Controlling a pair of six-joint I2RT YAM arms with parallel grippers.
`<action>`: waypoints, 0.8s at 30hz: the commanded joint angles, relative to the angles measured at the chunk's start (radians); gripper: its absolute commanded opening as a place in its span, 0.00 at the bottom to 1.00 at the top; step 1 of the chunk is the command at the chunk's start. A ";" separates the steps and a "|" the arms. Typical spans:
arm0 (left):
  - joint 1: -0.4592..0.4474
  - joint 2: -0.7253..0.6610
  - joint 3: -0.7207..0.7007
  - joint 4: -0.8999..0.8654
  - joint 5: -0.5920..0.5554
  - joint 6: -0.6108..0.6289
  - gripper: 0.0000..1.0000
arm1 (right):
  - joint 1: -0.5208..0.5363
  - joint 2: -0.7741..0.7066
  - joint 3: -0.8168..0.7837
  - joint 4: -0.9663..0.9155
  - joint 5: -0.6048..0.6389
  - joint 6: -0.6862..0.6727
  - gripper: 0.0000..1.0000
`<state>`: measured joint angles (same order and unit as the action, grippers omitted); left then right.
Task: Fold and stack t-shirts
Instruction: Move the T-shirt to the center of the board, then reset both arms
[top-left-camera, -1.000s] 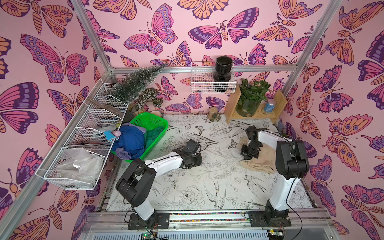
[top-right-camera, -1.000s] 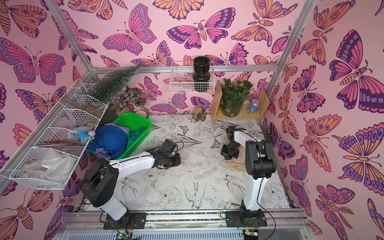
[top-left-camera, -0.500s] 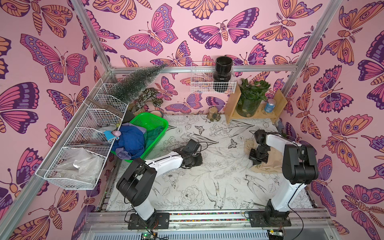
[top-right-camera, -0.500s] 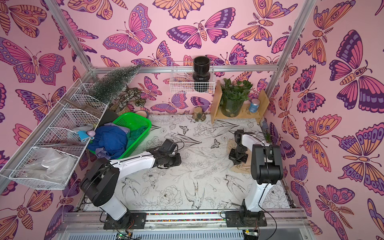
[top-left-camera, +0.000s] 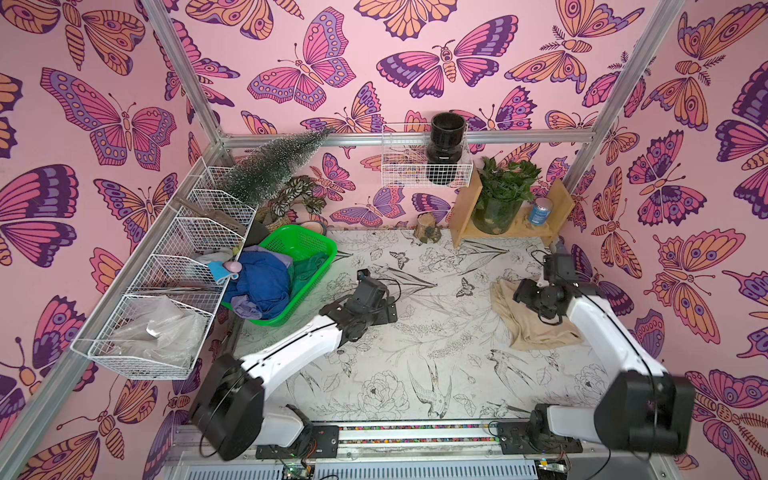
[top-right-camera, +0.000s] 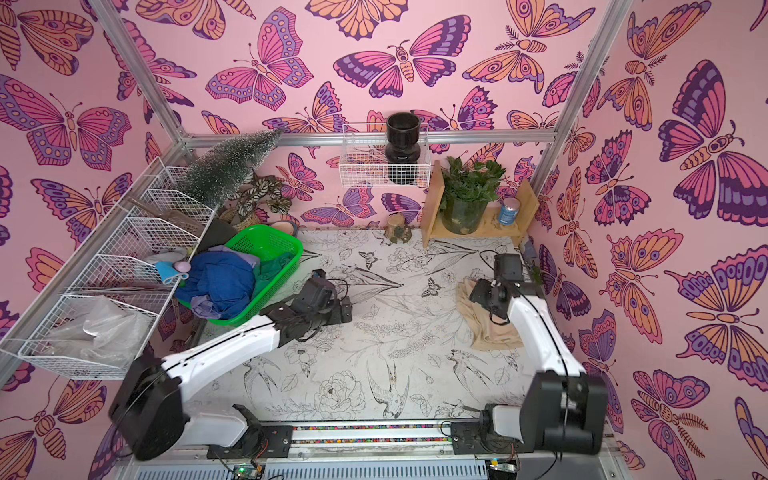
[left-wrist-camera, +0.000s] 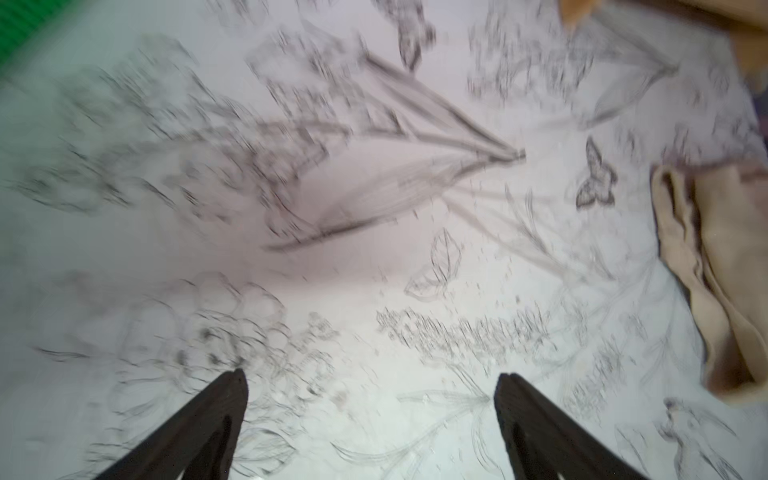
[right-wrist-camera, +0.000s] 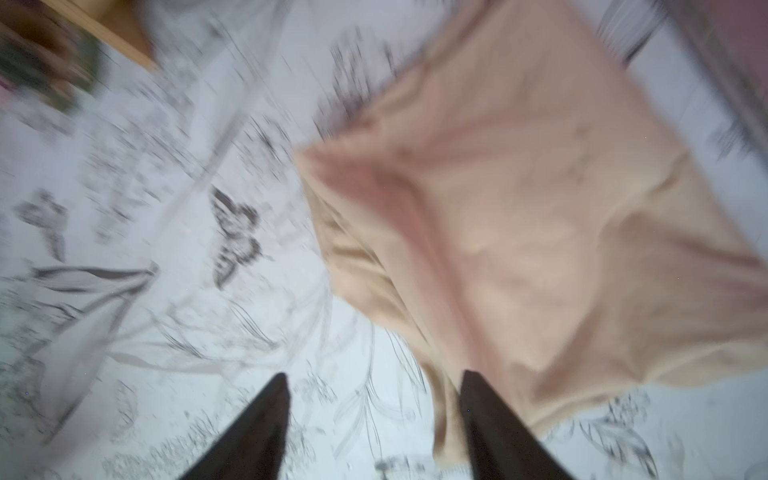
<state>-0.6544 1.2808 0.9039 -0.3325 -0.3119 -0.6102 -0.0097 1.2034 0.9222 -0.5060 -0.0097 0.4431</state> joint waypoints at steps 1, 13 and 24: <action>0.015 -0.136 -0.077 0.019 -0.501 0.159 1.00 | 0.004 -0.098 -0.153 0.320 0.092 -0.160 0.99; 0.445 -0.327 -0.450 0.480 -0.339 0.571 1.00 | 0.002 -0.093 -0.505 0.704 0.174 -0.292 0.99; 0.625 -0.117 -0.533 0.842 -0.096 0.498 1.00 | 0.002 0.138 -0.512 1.136 0.167 -0.438 0.99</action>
<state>-0.0364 1.0821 0.3943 0.3298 -0.4889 -0.0982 -0.0097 1.2953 0.3885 0.4232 0.1715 0.0685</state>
